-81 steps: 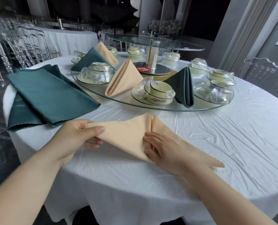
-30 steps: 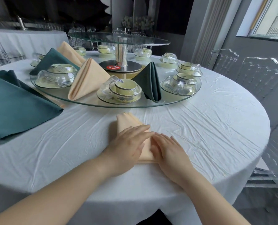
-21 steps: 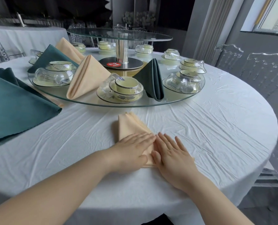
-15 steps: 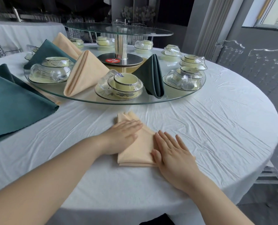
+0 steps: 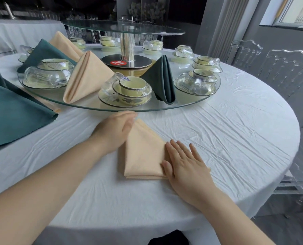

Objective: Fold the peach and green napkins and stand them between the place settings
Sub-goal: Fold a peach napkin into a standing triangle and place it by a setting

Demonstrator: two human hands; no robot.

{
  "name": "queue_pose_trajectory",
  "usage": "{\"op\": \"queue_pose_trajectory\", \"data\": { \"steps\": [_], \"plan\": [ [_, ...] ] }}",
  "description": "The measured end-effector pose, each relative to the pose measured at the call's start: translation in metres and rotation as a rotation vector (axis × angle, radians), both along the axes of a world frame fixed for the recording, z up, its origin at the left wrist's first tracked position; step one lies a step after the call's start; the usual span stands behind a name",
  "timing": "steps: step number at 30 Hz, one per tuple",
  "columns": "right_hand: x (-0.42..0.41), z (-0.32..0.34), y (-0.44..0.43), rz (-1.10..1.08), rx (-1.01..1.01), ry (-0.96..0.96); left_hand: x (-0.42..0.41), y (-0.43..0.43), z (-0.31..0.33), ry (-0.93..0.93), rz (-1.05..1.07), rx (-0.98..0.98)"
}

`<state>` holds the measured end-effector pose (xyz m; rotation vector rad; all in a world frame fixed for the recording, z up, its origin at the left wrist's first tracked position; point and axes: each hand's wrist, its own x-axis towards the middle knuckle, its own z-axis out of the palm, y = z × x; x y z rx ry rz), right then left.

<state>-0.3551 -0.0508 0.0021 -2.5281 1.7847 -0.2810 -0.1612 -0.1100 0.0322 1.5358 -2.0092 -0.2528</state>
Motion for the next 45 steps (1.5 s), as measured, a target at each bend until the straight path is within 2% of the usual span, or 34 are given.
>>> {"op": "queue_pose_trajectory", "data": {
  "steps": [2,5,7,9,11,13,18,29,31,32,34,35,36,40,45],
  "plan": [
    [0.001,0.002,0.004,-0.017,-0.022,-0.044,-0.017,0.015,0.001,-0.150,-0.170,0.025],
    [-0.002,0.003,0.010,-0.058,-0.072,0.032,-0.035,0.022,-0.013,-0.374,-0.258,0.145],
    [-0.005,0.005,0.017,-0.072,-0.093,0.047,-0.039,0.024,-0.021,-0.438,-0.266,0.194],
    [-0.009,0.011,0.022,-0.090,0.058,0.038,-0.039,0.023,-0.026,-0.464,-0.266,0.203],
    [-0.002,0.023,0.021,-0.097,0.080,0.004,-0.039,0.023,-0.026,-0.485,-0.265,0.191],
    [0.013,0.026,0.013,-0.082,0.049,-0.055,-0.039,0.023,-0.027,-0.457,-0.271,0.177],
    [0.039,0.012,0.001,-0.065,0.128,-0.174,-0.036,0.021,-0.024,-0.329,-0.272,0.206],
    [-0.032,0.004,0.032,-0.014,0.130,0.002,-0.035,0.020,-0.025,-0.332,-0.286,0.222],
    [-0.044,0.008,0.040,-0.032,0.149,-0.018,-0.033,0.021,-0.025,-0.193,-0.319,0.220],
    [-0.045,0.013,0.043,-0.014,0.107,-0.031,-0.033,0.022,-0.023,-0.042,-0.328,0.230],
    [-0.042,0.022,0.045,0.039,-0.146,-0.017,-0.030,0.028,-0.015,0.322,-0.312,0.252],
    [-0.037,0.025,0.045,0.087,-0.254,-0.030,-0.028,0.032,-0.012,0.437,-0.298,0.218],
    [-0.031,0.027,0.042,0.168,-0.336,-0.061,-0.024,0.035,-0.008,0.471,-0.285,0.160],
    [-0.002,0.026,0.027,0.404,-0.360,-0.004,0.001,0.056,0.003,0.368,-0.305,0.078],
    [0.016,0.020,0.010,0.382,-0.287,0.084,0.028,0.073,-0.008,0.096,-0.367,0.162]
  ]
}}
